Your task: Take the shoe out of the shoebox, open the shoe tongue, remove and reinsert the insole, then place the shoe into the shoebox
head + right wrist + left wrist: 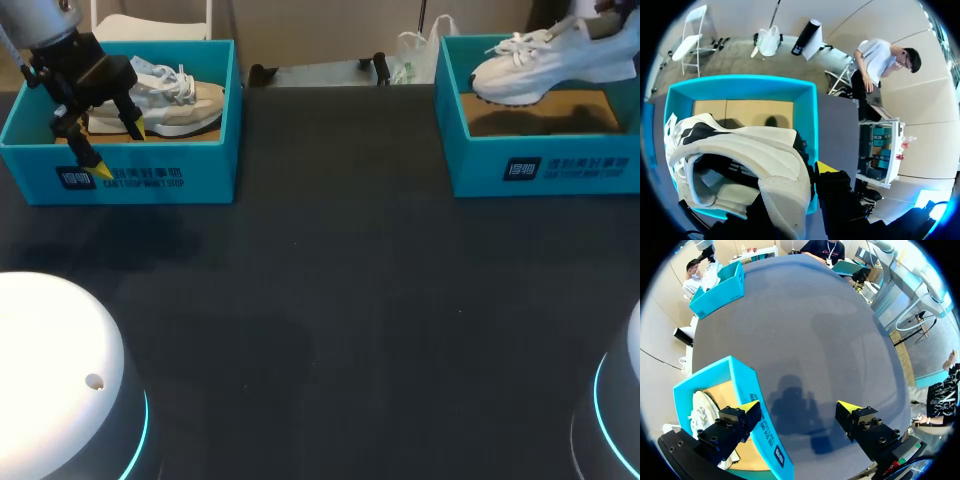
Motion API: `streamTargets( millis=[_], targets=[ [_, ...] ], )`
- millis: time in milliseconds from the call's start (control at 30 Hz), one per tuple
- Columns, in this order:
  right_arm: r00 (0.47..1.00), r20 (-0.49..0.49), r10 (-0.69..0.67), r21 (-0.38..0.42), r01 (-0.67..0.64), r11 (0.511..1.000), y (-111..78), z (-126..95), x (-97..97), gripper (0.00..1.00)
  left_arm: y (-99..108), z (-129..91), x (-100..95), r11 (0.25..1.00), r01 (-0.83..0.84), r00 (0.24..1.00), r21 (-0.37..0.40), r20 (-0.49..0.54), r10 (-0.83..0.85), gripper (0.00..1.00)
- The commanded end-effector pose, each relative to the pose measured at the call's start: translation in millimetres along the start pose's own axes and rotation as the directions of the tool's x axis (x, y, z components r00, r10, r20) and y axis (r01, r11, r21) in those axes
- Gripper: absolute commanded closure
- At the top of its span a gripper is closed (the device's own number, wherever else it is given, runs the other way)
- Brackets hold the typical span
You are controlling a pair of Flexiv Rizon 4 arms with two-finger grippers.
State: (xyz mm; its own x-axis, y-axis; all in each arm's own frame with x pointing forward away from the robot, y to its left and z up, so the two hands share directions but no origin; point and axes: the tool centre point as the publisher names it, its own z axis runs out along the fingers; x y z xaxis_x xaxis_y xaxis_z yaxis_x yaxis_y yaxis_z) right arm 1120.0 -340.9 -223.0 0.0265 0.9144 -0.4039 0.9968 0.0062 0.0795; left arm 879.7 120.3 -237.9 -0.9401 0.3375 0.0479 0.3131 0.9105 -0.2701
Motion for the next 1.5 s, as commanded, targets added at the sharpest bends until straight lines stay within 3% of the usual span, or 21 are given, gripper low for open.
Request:
streamTargets(
  millis=[33, 900, 1500],
  targets=[
    [1.000, -0.006, 0.007, -0.021, -0.007, 1.000, -8.0, 1, -1.9, 1.00, 0, 0, 0.5, 1.000, -0.001, 1.000, -0.003, 0.000, 0.001, 0.00],
    [0.994, -0.105, -0.002, 0.063, 0.009, 0.998, -30.3, 63, 19.5, 1.00, 0, 0, 0.5, 1.000, -0.001, 1.000, -0.003, 0.000, 0.001, 0.00],
    [0.987, -0.162, -0.006, 0.065, 0.016, 0.998, -55.5, 80, 27.4, 1.00, 0, 0, 0.5, 1.000, -0.001, 1.000, -0.003, 0.000, 0.001, 0.00]
  ],
)
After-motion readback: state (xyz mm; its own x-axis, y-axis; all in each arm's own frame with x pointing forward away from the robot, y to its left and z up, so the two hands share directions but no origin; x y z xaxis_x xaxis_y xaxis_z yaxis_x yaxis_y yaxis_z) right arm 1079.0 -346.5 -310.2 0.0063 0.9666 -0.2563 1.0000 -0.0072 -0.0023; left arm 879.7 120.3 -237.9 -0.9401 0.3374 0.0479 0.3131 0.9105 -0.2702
